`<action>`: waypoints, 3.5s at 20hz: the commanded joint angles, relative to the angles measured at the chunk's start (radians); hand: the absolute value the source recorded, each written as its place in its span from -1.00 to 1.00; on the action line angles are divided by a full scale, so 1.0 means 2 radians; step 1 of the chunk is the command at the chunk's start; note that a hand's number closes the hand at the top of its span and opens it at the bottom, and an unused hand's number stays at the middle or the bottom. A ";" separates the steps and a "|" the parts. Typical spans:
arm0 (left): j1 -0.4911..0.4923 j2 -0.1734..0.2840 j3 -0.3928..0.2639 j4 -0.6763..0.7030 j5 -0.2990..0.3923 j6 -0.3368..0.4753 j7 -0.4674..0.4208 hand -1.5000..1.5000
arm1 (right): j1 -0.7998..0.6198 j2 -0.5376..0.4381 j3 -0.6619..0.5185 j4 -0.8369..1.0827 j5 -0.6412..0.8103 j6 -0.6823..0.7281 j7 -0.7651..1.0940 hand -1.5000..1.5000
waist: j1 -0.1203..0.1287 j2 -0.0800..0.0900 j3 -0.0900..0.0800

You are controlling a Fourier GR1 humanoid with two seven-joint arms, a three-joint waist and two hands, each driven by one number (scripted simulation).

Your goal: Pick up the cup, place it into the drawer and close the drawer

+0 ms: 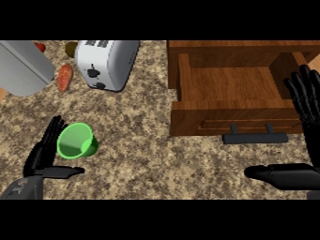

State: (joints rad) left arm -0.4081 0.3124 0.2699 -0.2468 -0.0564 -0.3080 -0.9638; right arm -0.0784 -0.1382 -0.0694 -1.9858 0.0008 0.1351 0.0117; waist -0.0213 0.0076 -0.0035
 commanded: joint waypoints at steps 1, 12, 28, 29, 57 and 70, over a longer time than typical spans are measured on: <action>-0.009 0.009 0.002 0.020 0.002 -0.065 -0.050 -1.00 | -0.009 0.015 0.017 0.005 0.012 -0.010 0.000 -1.00 | -0.002 0.002 -0.001; -0.025 -0.019 0.003 0.021 0.009 -0.083 -0.047 -1.00 | 0.019 -0.005 -0.012 0.003 -0.015 0.017 -0.015 -1.00 | -0.003 0.000 0.000; -0.021 -0.067 -0.007 -0.006 0.033 -0.188 -0.047 1.00 | -0.022 -0.009 -0.012 0.040 -0.009 0.015 -0.003 -1.00 | 0.002 0.002 -0.001; -0.048 -0.062 -0.003 -0.007 0.040 -0.192 -0.023 1.00 | -0.001 -0.010 -0.016 0.048 -0.017 0.029 -0.036 -1.00 | -0.004 0.003 0.000; -0.082 -0.134 -0.017 -0.270 0.096 0.016 0.059 1.00 | 0.018 -0.006 -0.031 0.019 -0.006 0.011 -0.013 -1.00 | 0.016 -0.008 0.003; -0.205 -0.156 -0.101 -0.402 0.096 0.158 0.279 1.00 | 0.018 -0.018 -0.049 0.010 -0.029 0.031 -0.012 -1.00 | 0.005 -0.004 0.002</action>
State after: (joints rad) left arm -0.7252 0.0116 0.1028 -1.0390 0.1484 -0.0747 -0.4928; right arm -0.0432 -0.1663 -0.1620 -1.9320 -0.0428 0.1878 -0.0345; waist -0.0024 -0.0034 0.0009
